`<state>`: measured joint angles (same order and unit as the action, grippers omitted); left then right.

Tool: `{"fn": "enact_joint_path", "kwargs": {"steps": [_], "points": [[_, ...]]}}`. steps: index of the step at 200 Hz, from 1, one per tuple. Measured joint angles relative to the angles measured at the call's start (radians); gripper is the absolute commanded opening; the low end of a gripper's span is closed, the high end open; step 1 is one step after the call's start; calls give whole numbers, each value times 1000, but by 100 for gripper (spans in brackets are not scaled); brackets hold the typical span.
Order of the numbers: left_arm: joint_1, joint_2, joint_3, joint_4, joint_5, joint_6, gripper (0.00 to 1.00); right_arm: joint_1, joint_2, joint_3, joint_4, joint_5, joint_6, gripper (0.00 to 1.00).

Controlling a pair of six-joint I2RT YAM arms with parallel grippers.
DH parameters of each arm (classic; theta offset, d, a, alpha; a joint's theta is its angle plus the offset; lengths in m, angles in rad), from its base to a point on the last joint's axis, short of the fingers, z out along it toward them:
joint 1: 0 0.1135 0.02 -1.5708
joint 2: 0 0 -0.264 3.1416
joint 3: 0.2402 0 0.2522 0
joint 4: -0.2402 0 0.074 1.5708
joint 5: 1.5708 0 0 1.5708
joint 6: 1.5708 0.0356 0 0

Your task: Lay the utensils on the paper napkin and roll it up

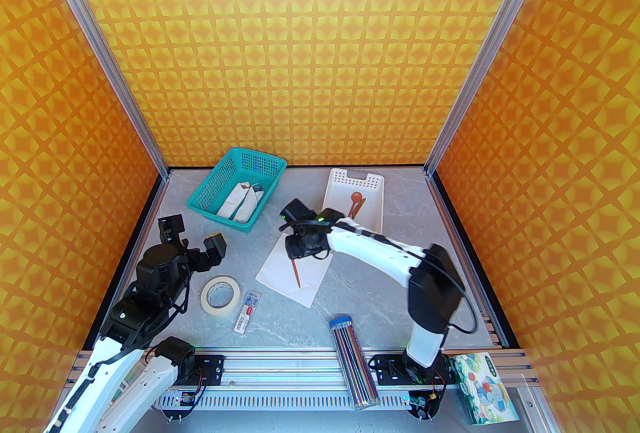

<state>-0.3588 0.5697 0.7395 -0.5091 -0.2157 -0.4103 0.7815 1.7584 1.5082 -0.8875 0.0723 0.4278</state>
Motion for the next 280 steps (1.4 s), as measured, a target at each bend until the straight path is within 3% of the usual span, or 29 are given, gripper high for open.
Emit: {"fn": "enact_joint_path", "kwargs": {"steps": [52, 115, 181, 220, 280], "points": [[0, -80, 24, 15, -1, 101, 99, -151, -117, 13, -31, 31, -52, 49], [0, -119, -3, 80, -3, 194, 99, -369, -105, 27, 5, -12, -61, 51], [0, -112, -31, 95, -3, 211, 99, -521, 154, 153, 39, -15, 15, 45], [0, -111, -42, 98, -3, 210, 99, -553, 322, 272, 38, -16, 54, 39], [0, -104, -47, 103, -3, 211, 99, -569, 535, 499, -4, -1, 67, 38]]}}
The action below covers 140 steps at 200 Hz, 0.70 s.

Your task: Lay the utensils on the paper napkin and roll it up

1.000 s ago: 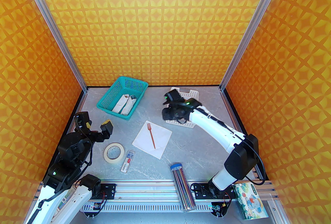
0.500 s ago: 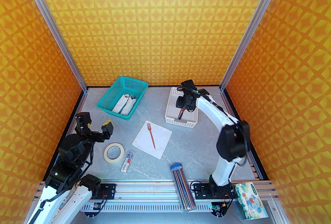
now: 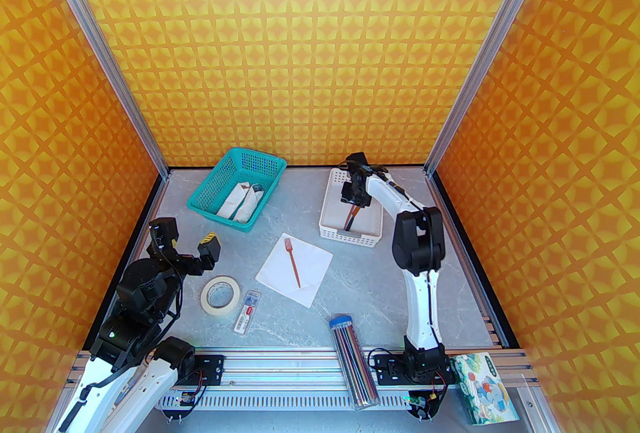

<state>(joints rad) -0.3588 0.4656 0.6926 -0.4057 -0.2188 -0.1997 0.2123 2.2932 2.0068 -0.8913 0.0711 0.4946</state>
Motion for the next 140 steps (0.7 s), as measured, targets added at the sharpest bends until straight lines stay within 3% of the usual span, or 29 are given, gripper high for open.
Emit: {"fn": "enact_joint_path", "kwargs": {"steps": [140], "points": [[0, 76, 0, 7, 0, 31, 99, -3, 126, 78, -40, 1, 25, 37]]}}
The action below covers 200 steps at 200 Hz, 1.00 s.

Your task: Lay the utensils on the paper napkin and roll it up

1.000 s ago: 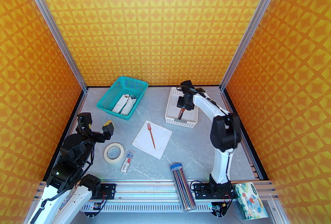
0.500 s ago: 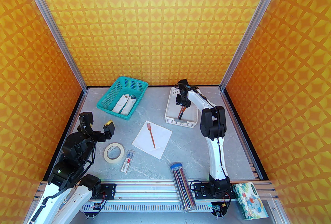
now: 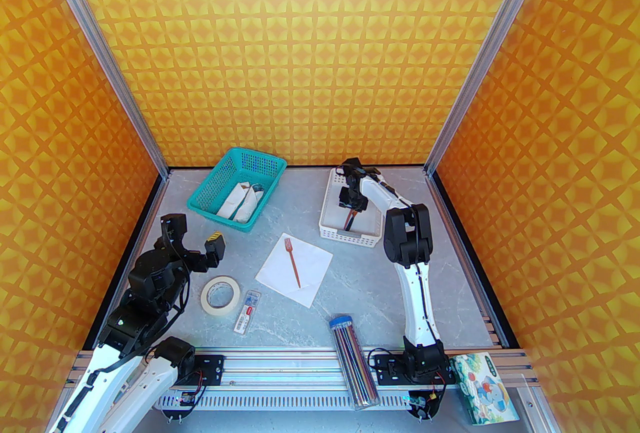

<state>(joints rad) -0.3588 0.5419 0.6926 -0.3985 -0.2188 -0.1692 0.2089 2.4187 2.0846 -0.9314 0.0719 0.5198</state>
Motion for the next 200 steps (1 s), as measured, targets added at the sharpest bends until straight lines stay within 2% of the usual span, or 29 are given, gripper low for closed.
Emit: {"fn": "enact_joint_path", "kwargs": {"steps": [45, 72, 162, 200], "points": [[0, 1, 0, 0, 0, 7, 99, 0, 18, 14, -11, -5, -1, 36], [0, 0, 0, 0, 0, 8, 99, 0, 37, 42, -30, -20, -8, 30], [4, -6, 0, 0, 0, 10, 99, -6, 99, 160, -131, -34, -81, 23], [6, -7, 0, -1, -1, 10, 99, -9, 114, 183, -142, -50, -97, 15]]}}
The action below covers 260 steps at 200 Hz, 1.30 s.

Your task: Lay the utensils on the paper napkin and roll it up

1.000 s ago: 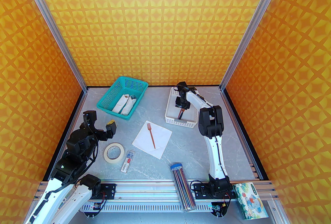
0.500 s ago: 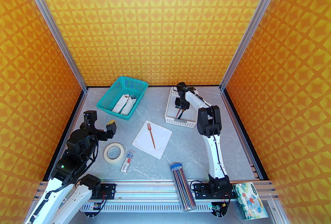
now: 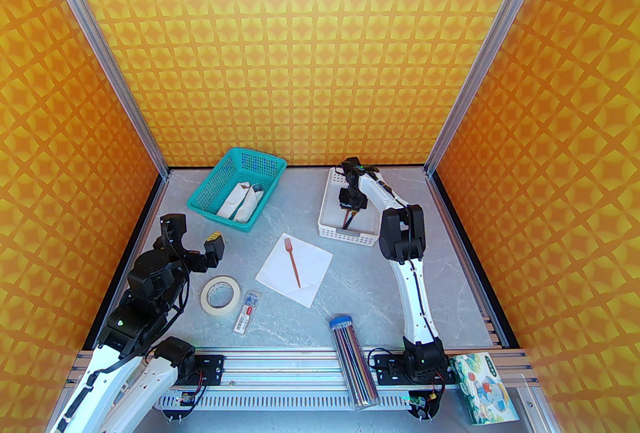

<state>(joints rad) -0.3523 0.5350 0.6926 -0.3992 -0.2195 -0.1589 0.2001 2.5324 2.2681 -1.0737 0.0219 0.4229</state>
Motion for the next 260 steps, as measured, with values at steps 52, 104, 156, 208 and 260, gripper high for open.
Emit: {"fn": "enact_joint_path", "kwargs": {"steps": [52, 104, 156, 208, 260], "points": [[0, -13, 0, -1, -3, 0, 99, 0, 16, 31, -15, -11, -14, 16], [0, -25, 1, -9, -8, 0, 99, 2, 27, 56, -37, -11, -44, 17], [0, -32, 5, -16, -11, -1, 99, 12, 16, 32, -32, 5, -77, 17], [0, -32, 8, -17, -15, -6, 99, 25, -34, -60, -7, -1, -86, 18], [0, -41, 20, -27, -18, -10, 99, 31, -78, -131, 7, -18, -88, 18]]}}
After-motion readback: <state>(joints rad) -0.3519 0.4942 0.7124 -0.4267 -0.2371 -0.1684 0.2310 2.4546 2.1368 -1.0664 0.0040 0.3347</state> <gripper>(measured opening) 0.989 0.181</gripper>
